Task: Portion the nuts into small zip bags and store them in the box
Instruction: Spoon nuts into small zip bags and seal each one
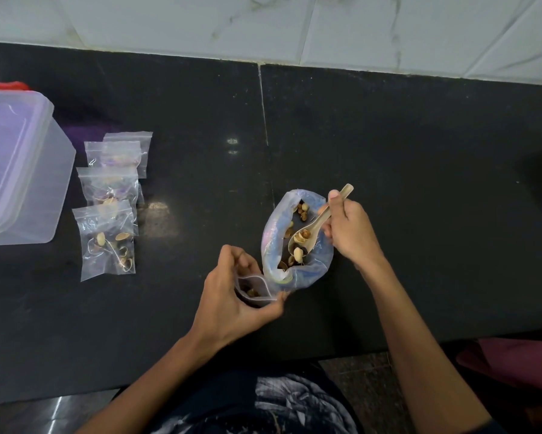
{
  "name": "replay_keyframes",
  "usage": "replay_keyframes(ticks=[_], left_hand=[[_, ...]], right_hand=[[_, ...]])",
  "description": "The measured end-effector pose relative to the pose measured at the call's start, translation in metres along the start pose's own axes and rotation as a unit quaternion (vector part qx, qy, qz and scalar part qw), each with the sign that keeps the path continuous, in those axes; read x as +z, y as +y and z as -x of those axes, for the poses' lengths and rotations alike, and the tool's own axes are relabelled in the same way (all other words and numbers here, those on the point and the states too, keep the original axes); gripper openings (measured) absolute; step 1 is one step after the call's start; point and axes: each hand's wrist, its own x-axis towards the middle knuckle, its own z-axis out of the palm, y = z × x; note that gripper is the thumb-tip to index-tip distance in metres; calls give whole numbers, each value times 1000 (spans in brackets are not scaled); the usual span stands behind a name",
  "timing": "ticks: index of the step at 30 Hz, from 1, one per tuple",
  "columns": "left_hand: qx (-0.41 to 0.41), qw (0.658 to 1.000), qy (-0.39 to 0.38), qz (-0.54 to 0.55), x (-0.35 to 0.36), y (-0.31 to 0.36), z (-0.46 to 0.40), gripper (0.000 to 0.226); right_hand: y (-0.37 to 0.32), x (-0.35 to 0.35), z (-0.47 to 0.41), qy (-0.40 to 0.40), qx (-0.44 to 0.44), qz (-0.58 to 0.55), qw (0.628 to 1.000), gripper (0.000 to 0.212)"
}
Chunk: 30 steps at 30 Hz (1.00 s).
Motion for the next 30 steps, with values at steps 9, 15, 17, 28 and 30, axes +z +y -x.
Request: replay_keyframes(ticks=[9, 15, 17, 28, 30], left_hand=[[27, 997, 5, 66, 2, 5, -2, 62], [9, 997, 14, 77, 4, 11, -3, 63], [-8, 996, 18, 90, 3, 13, -4, 64], [-25, 994, 21, 105, 2, 11, -3, 67], [-18, 994, 20, 102, 2, 11, -4, 66]], right_hand=[[-17, -9, 28, 24, 52, -156, 986, 55], [-47, 11, 76, 61, -74, -166, 981, 44], [-49, 21, 89, 66, -131, -158, 977, 40], [-42, 37, 112, 123, -351, 2, 928, 43], [-38, 38, 113, 141, -357, -1, 924, 52]])
